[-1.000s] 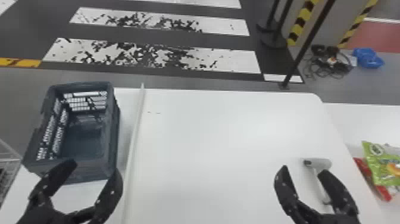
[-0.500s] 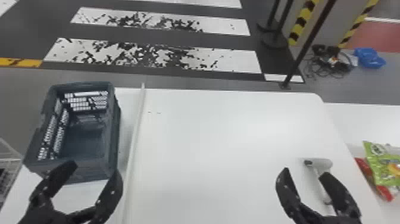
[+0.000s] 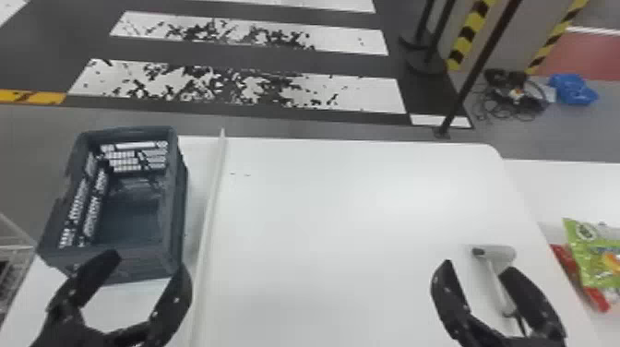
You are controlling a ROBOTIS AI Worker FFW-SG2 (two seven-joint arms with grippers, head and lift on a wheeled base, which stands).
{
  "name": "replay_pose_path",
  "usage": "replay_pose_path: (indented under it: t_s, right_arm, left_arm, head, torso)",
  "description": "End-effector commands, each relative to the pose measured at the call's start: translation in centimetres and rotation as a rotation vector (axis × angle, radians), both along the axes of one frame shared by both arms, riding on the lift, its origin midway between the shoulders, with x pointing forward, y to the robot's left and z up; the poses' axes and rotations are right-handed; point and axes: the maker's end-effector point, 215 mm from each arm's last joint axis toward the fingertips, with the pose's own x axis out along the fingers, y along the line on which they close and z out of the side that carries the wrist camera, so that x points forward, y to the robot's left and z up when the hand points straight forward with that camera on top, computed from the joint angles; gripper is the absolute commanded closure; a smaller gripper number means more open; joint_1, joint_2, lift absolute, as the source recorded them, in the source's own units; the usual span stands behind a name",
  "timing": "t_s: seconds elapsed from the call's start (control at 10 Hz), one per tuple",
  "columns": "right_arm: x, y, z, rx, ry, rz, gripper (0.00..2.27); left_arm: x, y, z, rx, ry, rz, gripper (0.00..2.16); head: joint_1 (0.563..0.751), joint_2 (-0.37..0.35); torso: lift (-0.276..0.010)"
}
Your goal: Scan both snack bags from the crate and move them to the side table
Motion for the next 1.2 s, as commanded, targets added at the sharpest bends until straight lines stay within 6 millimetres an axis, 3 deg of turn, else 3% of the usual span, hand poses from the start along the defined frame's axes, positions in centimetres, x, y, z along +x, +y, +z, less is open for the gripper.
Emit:
replay_pose_path:
  t_s: [0.0, 1.1]
  right_arm:
    - [-0.1, 0.0, 0.1, 0.001, 0.0, 0.0, 0.12]
    - [-0.3, 0.2, 1.1, -0.003, -0.03, 0.016, 0.12]
  left_arm:
    - [0.0, 0.0, 0.0, 0.002, 0.0, 0.0, 0.07]
    - [0.0, -0.1, -0.2, -0.003, 0.002, -0.005, 0.07]
  head:
    - [0.695, -0.094]
    - [0.695, -0.091]
  torso:
    - [-0.029]
    - [-0.029]
